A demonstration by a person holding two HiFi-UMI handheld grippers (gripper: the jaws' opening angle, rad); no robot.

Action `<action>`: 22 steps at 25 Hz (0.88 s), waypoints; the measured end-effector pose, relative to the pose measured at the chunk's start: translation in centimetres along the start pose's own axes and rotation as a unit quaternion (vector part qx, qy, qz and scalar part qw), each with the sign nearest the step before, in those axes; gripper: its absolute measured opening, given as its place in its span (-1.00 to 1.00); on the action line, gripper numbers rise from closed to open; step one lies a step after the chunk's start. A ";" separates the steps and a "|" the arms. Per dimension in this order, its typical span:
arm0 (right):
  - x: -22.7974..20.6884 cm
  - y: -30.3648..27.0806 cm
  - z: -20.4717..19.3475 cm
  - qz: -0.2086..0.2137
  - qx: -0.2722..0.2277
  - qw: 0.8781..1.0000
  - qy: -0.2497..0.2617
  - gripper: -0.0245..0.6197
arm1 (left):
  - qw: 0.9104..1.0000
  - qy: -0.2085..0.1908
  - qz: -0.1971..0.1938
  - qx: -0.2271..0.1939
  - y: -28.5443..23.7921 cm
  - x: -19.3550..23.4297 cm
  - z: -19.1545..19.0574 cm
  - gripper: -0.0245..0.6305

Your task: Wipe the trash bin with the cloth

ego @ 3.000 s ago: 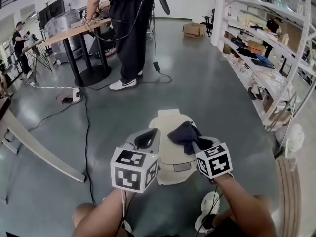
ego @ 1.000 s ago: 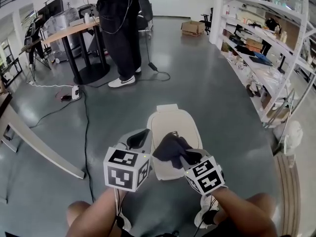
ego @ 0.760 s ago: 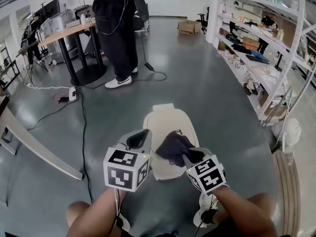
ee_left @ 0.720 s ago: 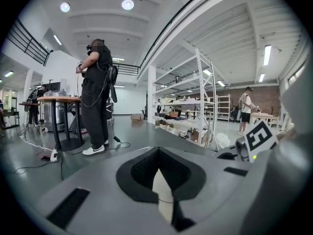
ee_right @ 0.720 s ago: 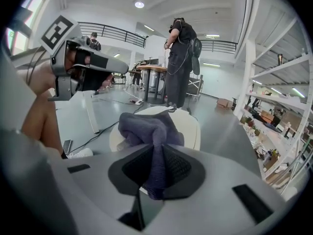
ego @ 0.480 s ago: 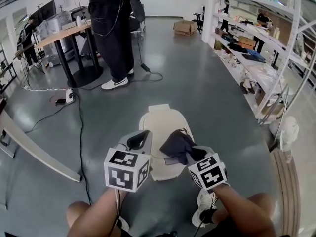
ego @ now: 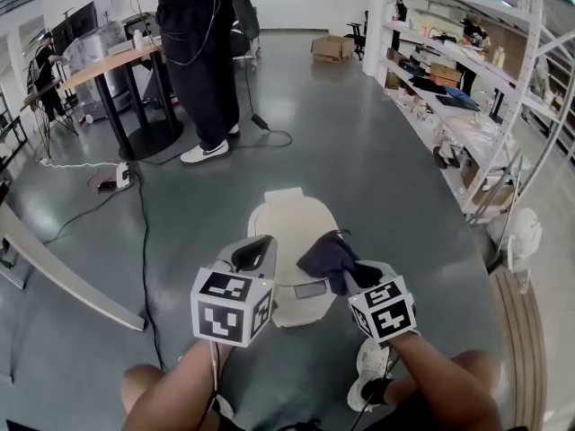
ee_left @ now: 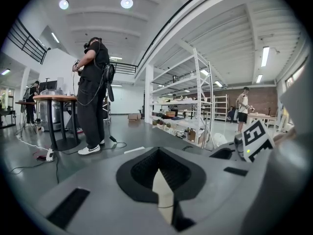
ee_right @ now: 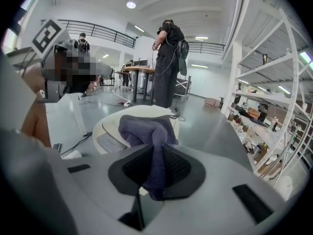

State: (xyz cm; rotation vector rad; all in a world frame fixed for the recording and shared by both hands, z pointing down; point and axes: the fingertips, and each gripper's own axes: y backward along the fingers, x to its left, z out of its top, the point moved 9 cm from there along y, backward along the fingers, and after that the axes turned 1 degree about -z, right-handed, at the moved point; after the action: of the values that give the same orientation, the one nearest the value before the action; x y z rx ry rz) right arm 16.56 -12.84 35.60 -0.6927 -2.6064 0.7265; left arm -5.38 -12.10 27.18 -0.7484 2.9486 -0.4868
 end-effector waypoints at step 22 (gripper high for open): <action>9.7 6.4 0.8 0.069 -0.120 0.990 -0.020 -0.76 | 0.996 -0.028 0.079 -0.041 9.0 -1.0 -2.4 -0.93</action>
State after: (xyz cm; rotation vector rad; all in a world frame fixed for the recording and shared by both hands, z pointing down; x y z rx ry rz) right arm 10.52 -3.13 33.31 -0.9459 -2.7308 0.4726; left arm -8.92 -3.42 26.60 -0.5203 2.9584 -0.3304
